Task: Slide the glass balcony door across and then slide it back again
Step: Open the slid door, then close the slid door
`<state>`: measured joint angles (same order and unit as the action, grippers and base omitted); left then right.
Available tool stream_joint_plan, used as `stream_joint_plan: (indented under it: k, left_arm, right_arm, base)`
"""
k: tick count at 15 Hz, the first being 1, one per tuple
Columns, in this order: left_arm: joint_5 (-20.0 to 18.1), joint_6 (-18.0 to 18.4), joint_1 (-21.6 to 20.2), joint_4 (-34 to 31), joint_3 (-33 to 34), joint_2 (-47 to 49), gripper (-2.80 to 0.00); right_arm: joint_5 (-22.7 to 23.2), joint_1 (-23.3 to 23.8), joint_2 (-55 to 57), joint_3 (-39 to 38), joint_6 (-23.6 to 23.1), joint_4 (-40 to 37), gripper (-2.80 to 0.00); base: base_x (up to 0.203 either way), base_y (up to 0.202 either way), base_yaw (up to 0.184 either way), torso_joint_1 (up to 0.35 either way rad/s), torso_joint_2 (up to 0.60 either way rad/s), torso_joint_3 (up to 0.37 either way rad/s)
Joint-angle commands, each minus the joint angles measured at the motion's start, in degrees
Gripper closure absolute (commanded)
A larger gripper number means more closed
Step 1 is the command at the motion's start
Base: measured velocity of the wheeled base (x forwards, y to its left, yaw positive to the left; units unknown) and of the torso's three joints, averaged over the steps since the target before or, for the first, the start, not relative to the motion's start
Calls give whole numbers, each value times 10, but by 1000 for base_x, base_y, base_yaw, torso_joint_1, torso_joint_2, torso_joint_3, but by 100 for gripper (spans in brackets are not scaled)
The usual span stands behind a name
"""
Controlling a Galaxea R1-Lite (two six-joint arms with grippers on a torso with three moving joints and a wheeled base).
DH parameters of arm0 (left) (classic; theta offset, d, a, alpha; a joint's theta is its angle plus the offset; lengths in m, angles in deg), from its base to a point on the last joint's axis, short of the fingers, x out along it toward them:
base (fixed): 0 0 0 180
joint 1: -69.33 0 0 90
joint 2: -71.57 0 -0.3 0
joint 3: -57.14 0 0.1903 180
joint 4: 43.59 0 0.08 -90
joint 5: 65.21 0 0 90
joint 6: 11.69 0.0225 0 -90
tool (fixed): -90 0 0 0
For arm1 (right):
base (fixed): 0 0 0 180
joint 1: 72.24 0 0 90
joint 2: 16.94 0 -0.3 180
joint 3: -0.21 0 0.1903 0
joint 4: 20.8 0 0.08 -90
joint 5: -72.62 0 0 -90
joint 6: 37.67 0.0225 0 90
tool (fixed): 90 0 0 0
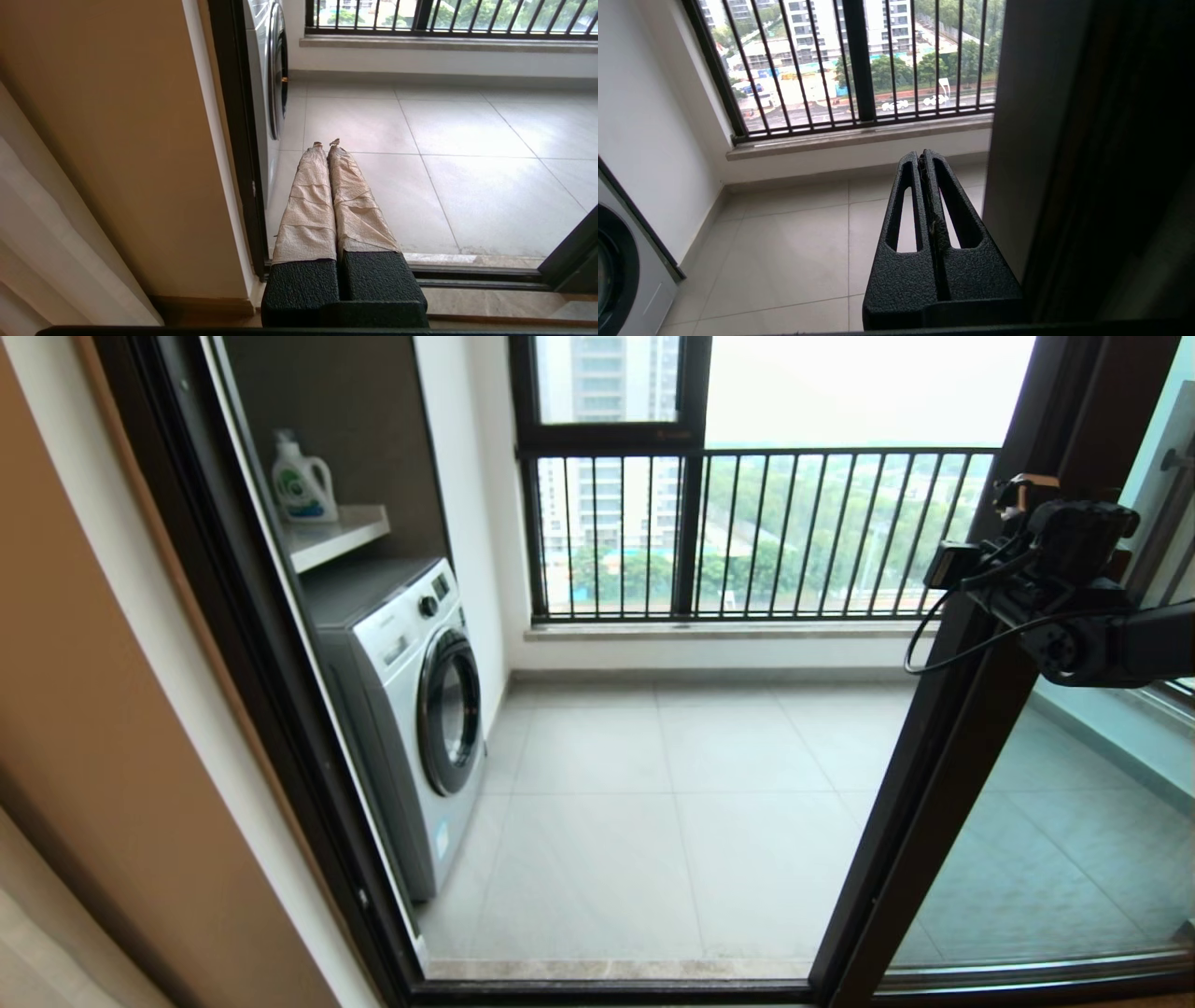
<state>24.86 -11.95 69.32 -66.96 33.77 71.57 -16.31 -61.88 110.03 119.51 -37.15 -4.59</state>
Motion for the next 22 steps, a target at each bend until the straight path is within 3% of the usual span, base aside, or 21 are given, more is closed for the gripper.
stream_joint_plan:
  k: [1, 6, 15, 19, 22]
  left_arm:
    - [0, 0, -1, 0, 0, 1, 0]
    - [0, -1, -1, 0, 0, 1, 0]
    - [0, 0, -1, 0, 0, 1, 0]
    - [0, -1, -1, 0, 0, 1, 0]
    - [0, 0, -1, 0, 0, 1, 0]
  right_arm:
    - [2, -21, -27, -32, -3, 4, 0]
    - [-3, -51, -73, -78, -24, 7, 0]
    - [-12, -51, -200, -210, -37, 8, 0]
    - [-22, -40, -284, -283, -48, 7, 0]
    - [-26, 1, -360, -343, -49, 4, 0]
  base:
    - [0, 0, 0, 0, 0, 0]
    - [0, 0, 0, 0, 0, 0]
    - [0, 0, 0, 0, 0, 0]
    - [0, 0, 0, 0, 0, 0]
    - [0, 0, 0, 0, 0, 0]
